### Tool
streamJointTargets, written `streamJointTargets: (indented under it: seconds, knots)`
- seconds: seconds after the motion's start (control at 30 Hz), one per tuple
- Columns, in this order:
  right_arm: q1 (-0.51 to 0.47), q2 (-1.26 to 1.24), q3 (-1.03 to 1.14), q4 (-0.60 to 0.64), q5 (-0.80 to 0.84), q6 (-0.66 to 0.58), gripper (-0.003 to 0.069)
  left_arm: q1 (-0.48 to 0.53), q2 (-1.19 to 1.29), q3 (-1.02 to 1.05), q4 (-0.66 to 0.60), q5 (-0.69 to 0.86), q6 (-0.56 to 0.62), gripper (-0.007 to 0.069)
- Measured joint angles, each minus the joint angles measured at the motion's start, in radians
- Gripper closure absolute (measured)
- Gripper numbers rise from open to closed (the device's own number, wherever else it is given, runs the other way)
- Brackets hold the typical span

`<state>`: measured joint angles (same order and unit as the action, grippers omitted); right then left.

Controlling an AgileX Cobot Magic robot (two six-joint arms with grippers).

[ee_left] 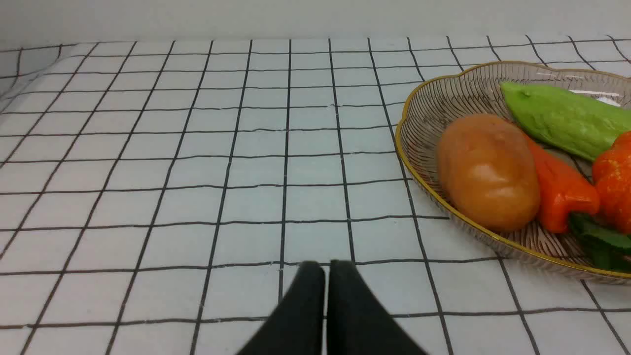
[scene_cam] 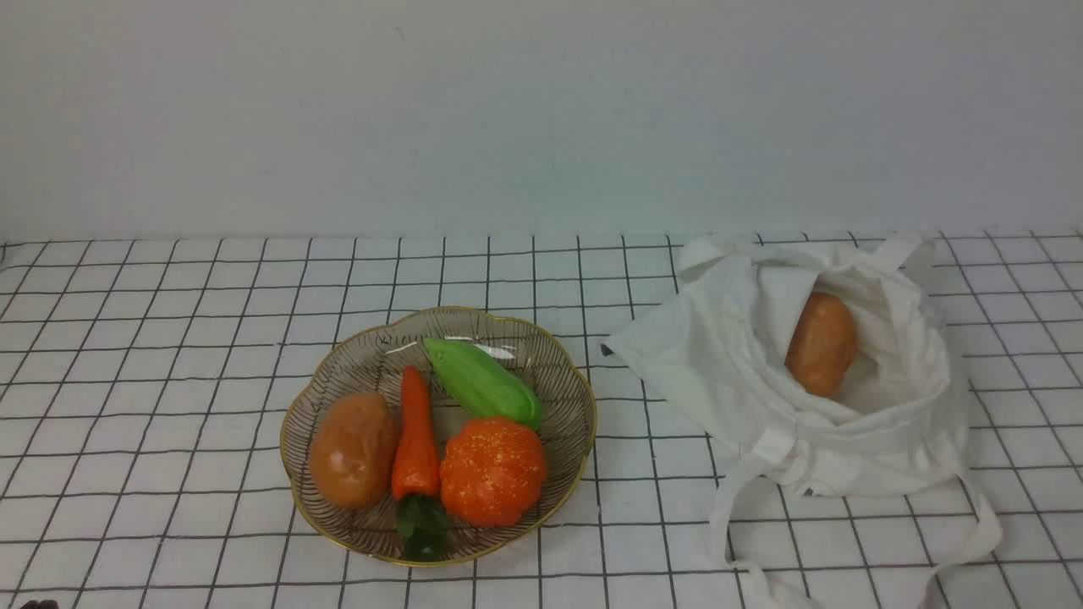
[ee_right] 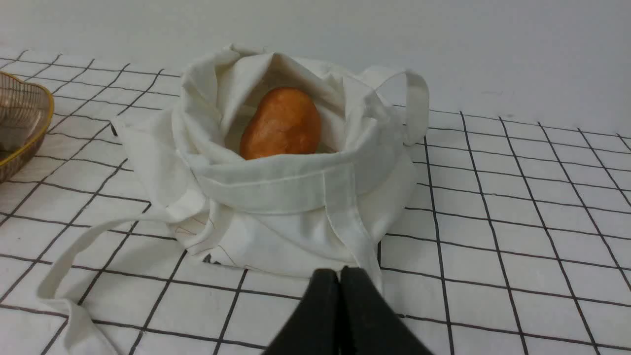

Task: Take vegetables from bag on white checkered tablecloth place on plate.
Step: 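Reach into the bag and grasp the item inside with the right gripper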

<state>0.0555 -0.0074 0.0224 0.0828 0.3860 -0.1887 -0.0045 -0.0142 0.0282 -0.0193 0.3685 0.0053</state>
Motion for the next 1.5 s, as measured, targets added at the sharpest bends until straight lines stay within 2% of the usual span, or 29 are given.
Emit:
streamJointTargets:
  seconds: [0.93, 1.1, 1.17, 1.3, 1.5]
  knots:
    - [0.000, 0.000, 0.000, 0.019, -0.014, 0.008, 0.0673, 0.000, 0.000, 0.000, 0.000, 0.000, 0.000, 0.0632]
    - [0.000, 0.000, 0.007, 0.292, -0.173, 0.112, 0.0673, 0.000, 0.000, 0.000, 0.000, 0.000, 0.000, 0.0632]
    - [0.000, 0.000, 0.007, 0.492, -0.273, 0.181, 0.0673, 0.000, 0.000, 0.000, 0.000, 0.000, 0.000, 0.0632]
    - [0.000, 0.000, 0.007, 0.709, -0.339, 0.207, 0.0673, 0.000, 0.000, 0.000, 0.000, 0.000, 0.000, 0.0632]
    - [0.000, 0.000, 0.007, 0.861, -0.393, 0.207, 0.0673, 0.000, 0.000, 0.000, 0.000, 0.000, 0.000, 0.0632]
